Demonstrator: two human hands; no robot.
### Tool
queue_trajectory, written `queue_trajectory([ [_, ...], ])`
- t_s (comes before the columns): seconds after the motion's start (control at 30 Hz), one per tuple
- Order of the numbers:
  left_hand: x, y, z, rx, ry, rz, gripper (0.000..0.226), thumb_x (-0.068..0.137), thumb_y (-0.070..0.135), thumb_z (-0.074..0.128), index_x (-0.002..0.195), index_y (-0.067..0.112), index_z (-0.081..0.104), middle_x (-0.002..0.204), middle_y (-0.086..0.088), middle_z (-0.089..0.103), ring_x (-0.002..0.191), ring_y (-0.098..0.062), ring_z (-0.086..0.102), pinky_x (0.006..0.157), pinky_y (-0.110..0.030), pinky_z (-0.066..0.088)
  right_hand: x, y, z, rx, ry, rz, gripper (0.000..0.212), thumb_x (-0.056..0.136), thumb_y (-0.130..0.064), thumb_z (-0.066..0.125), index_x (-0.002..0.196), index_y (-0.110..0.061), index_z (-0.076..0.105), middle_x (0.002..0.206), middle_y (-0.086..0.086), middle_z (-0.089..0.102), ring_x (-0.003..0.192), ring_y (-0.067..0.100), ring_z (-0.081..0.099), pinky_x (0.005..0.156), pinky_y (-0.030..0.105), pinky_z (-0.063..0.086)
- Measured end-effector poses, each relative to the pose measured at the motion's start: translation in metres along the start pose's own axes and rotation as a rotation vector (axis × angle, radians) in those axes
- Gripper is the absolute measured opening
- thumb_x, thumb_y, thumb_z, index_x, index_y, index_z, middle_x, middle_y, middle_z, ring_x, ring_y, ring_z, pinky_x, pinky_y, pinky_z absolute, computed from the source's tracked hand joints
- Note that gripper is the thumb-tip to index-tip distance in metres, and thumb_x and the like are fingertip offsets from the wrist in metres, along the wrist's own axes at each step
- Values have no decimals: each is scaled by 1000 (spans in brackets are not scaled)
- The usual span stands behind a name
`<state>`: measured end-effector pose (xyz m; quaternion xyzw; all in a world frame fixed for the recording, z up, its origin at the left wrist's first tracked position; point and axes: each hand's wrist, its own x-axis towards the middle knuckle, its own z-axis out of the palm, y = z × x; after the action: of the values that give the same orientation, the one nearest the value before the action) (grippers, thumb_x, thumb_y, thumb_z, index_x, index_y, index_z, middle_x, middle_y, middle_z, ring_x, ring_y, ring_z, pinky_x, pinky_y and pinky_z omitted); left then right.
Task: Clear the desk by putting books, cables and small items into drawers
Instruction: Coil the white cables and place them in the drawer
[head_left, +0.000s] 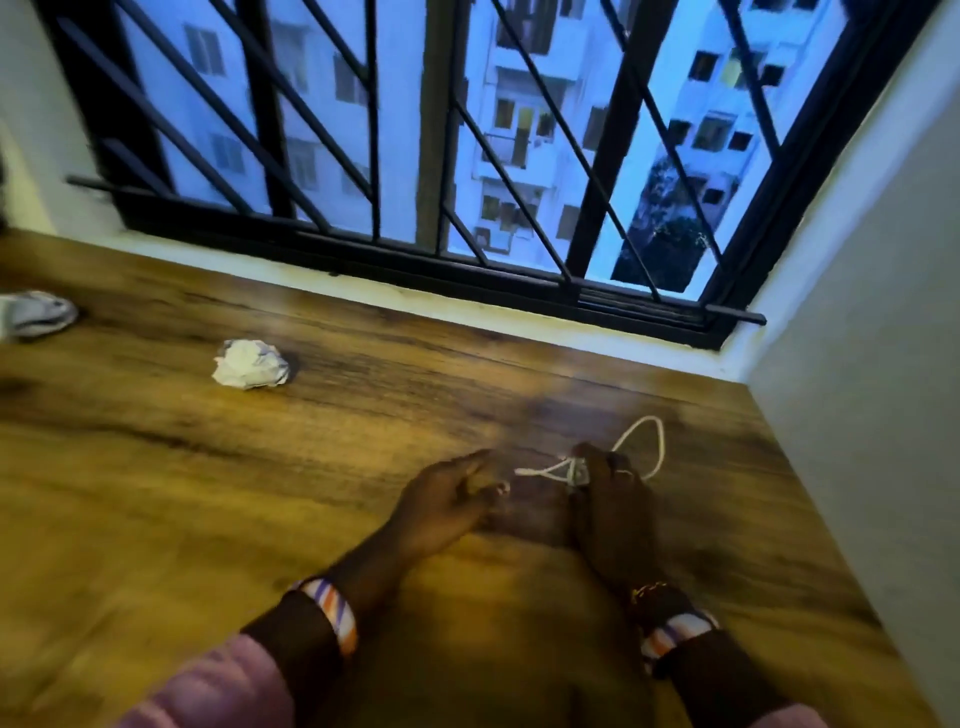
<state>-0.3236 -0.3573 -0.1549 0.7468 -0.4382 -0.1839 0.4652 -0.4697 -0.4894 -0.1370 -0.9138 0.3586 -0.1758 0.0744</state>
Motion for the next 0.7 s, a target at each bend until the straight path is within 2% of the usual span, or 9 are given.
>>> queue_trajectory([
  [0.07,-37,9,-9,-416,7,-98,55,87,3,59,137,14,40,122,3,57,111,-8,55,101,-27,41,-24,-19,2,60,-43,-107,48,89,-18,51,136,-19,42,128,13,49,109,33,52,91,39,41],
  [0.1,-61,12,-15,-488,20,-91,58,85,-2,59,135,20,40,122,7,56,112,-6,54,101,-28,41,-40,-31,3,140,-70,-176,47,89,-18,51,135,-17,42,129,13,49,110,32,52,92,39,41],
  [0.17,-109,17,-26,-435,38,-58,57,81,2,66,123,35,47,124,11,56,113,-2,56,97,-24,45,-76,-60,3,334,-137,-317,51,87,-15,55,136,-12,40,130,13,51,114,30,52,96,39,41],
  [0.2,-133,21,-32,-374,61,-51,53,78,5,71,119,33,53,122,9,59,109,-2,59,94,-23,48,-94,-77,3,411,-167,-381,53,86,-15,56,137,-11,39,131,12,51,116,28,52,99,39,40],
  [0.27,-174,28,-47,-228,121,-34,38,71,7,77,106,17,65,104,3,67,93,-1,63,82,-23,50,-126,-110,1,495,-203,-508,58,85,-14,56,139,-11,36,129,10,54,116,26,52,99,35,40],
  [0.37,-232,47,-88,-49,230,-85,12,74,0,71,85,-3,68,78,-10,66,73,-10,60,72,-34,51,-163,-159,-15,632,-209,-652,58,81,-13,62,135,-13,40,117,3,59,105,18,55,87,21,40],
  [0.53,-328,102,-171,53,338,-105,20,78,-7,66,95,3,67,86,-16,69,74,-15,64,68,-26,53,-194,-234,-78,987,-261,-781,37,76,-4,69,109,-19,60,86,-13,62,78,0,57,72,10,44],
  [0.63,-369,135,-202,41,472,-149,25,77,-5,67,98,8,66,94,-16,72,84,-20,70,75,-30,58,-207,-271,-118,1215,-296,-773,33,76,2,68,86,-29,65,80,-10,67,77,1,64,70,15,51],
  [0.7,-393,154,-220,150,577,-152,24,77,-1,68,99,10,68,94,-10,73,85,-18,71,78,-34,58,-214,-291,-142,1407,-335,-720,34,78,8,64,80,-25,67,74,-7,69,72,7,65,63,22,54],
])
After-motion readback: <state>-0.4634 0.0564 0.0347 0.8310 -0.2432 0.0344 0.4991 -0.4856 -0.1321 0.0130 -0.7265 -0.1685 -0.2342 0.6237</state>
